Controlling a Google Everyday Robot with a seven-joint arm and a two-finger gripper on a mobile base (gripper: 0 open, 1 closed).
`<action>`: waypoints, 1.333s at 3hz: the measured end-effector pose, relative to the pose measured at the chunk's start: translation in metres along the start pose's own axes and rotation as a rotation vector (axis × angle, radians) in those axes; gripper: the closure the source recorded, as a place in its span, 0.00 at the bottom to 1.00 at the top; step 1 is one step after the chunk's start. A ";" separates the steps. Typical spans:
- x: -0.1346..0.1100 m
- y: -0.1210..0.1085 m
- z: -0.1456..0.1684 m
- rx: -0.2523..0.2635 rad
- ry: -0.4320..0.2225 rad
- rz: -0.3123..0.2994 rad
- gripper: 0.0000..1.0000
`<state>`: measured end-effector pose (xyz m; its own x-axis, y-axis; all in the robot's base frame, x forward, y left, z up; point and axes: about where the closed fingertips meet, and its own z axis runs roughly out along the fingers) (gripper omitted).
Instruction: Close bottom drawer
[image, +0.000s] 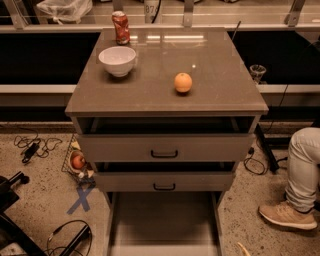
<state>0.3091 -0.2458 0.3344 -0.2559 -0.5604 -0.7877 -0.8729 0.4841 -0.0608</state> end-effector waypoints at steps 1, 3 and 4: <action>0.002 0.002 0.001 -0.002 -0.001 0.001 0.00; 0.091 0.052 0.033 -0.078 0.013 0.042 0.02; 0.122 0.072 0.047 -0.114 0.039 0.045 0.24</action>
Offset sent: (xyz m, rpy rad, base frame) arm -0.0365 0.0039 -0.0687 0.0514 0.0368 0.0198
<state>0.2344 -0.2474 0.2048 -0.3100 -0.5662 -0.7637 -0.9012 0.4309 0.0463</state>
